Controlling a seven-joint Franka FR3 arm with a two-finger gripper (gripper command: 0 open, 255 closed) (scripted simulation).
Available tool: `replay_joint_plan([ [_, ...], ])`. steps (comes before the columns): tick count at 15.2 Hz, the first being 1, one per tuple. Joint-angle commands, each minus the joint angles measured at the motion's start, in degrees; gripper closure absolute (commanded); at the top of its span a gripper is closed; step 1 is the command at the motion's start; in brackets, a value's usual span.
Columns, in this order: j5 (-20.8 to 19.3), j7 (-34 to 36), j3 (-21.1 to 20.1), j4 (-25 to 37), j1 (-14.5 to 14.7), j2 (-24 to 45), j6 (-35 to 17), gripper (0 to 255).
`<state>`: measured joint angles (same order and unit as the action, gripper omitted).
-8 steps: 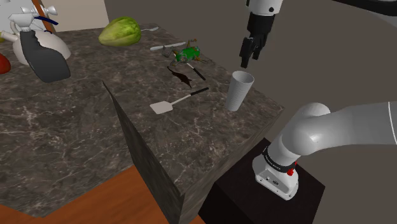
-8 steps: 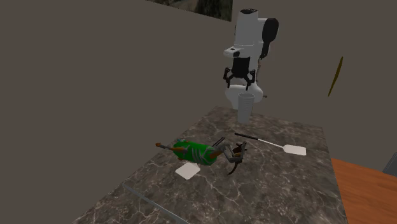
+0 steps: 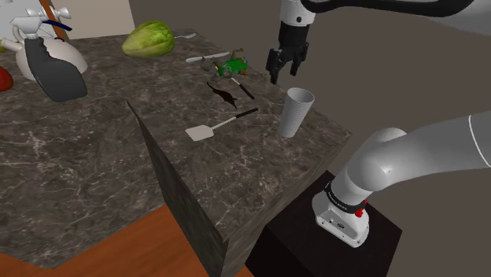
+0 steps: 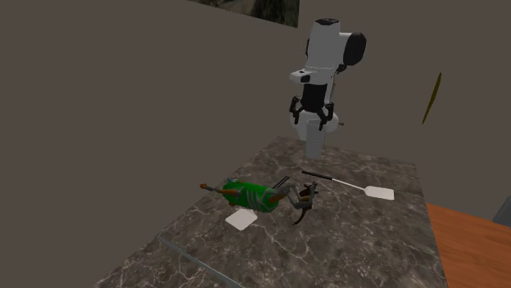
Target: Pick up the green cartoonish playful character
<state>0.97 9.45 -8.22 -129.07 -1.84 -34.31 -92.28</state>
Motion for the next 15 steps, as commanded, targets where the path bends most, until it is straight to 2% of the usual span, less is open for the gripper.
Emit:
replay_joint_plan([
  [1,0.2,4.6,-1.8,1.0,-0.9,3.2,-3.4,0],
  [8,-2.6,19.6,-6.8,7.9,-4.3,16.2,-12.6,0],
  [15,-9.3,35.0,-9.5,18.9,-6.7,30.4,-17.6,0],
])
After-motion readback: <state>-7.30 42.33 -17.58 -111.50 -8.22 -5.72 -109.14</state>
